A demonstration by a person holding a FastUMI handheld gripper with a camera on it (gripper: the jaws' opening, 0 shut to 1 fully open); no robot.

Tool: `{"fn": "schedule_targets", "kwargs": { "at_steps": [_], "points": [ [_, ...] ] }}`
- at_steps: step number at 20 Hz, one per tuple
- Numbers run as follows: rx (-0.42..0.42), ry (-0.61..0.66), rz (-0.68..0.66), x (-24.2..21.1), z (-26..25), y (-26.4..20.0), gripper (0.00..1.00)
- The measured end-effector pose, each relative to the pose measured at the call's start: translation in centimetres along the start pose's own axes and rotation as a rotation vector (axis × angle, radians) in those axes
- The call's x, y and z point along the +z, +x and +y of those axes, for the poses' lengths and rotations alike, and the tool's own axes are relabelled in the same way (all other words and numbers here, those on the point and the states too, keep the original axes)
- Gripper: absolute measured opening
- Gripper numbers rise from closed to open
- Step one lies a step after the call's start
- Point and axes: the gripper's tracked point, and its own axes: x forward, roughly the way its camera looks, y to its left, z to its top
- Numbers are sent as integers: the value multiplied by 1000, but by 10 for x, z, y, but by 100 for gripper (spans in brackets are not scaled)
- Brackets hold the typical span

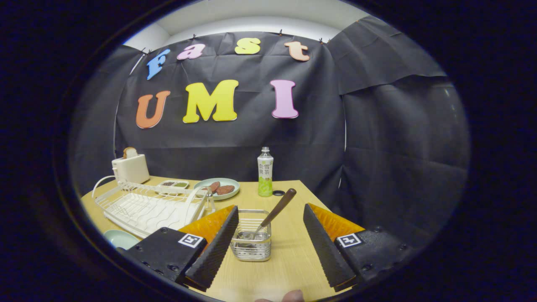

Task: Take the plate from the dish rack, then take the spoon from the basket and place it into the plate.

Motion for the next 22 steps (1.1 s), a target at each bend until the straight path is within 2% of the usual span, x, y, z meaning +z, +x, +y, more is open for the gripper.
{"fn": "schedule_targets", "kwargs": {
  "at_steps": [6,10,15,16,22],
  "points": [
    [35,90,78,-5,-9,48,98],
    [62,149,133,-10,-9,64,80],
    [67,140,122,-2,-5,65,42],
    [82,136,119,0,-1,62,37],
    [177,129,125,11,35,44,19]
  ]
}}
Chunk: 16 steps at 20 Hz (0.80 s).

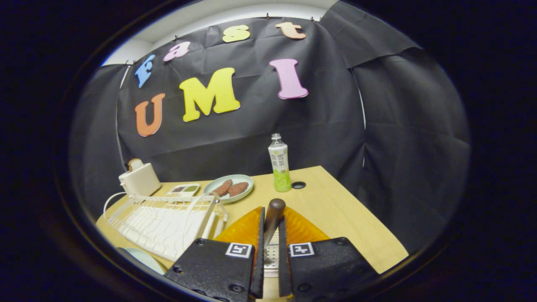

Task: Take the plate from the dish rack, then take the spoon from the basket and place it into the plate.

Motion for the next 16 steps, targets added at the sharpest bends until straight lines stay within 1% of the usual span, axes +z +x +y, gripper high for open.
{"fn": "schedule_targets", "kwargs": {
  "at_steps": [1,3,5,9,12,14,16],
  "points": [
    [-2,-10,5,0,4,1,15],
    [-16,-24,12,1,7,-2,10],
    [-34,-17,0,7,8,-8,8],
    [-82,38,-59,37,-2,-30,8],
    [-108,83,-134,72,-5,-58,8],
    [-119,81,-183,92,2,-82,8],
    [-107,78,-215,104,20,-107,8]
  ]
}}
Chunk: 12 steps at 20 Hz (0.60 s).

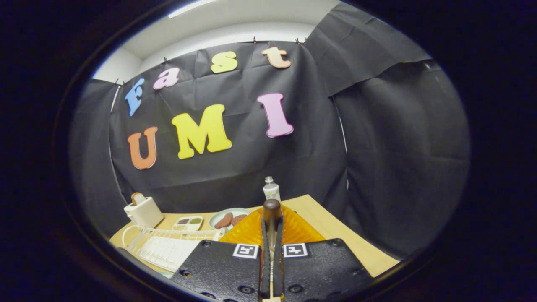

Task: Take the plate from the dish rack, then take the spoon from the basket and place it into the plate.

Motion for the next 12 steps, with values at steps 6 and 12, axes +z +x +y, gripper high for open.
{"fn": "schedule_targets", "kwargs": {
  "at_steps": [6,12],
  "points": [
    [99,-32,-25,8,68,-68,8],
    [199,-7,15,-41,128,-114,8]
  ]
}}
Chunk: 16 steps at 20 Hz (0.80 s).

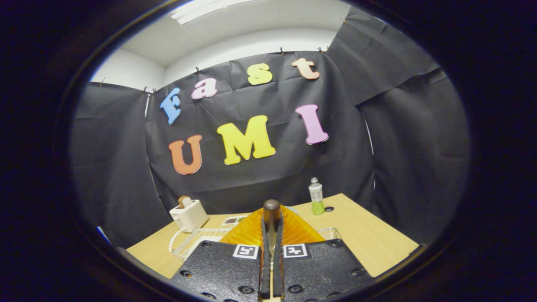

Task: Take the plate from the dish rack, then take the spoon from the basket and place it into the plate.

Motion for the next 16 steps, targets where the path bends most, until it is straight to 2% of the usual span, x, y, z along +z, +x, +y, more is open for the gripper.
{"fn": "schedule_targets", "kwargs": {
  "at_steps": [7,12,16],
  "points": [
    [86,4,95,-82,65,-4,8],
    [95,-17,163,-138,90,5,8],
    [88,-20,213,-164,97,10,8]
  ]
}}
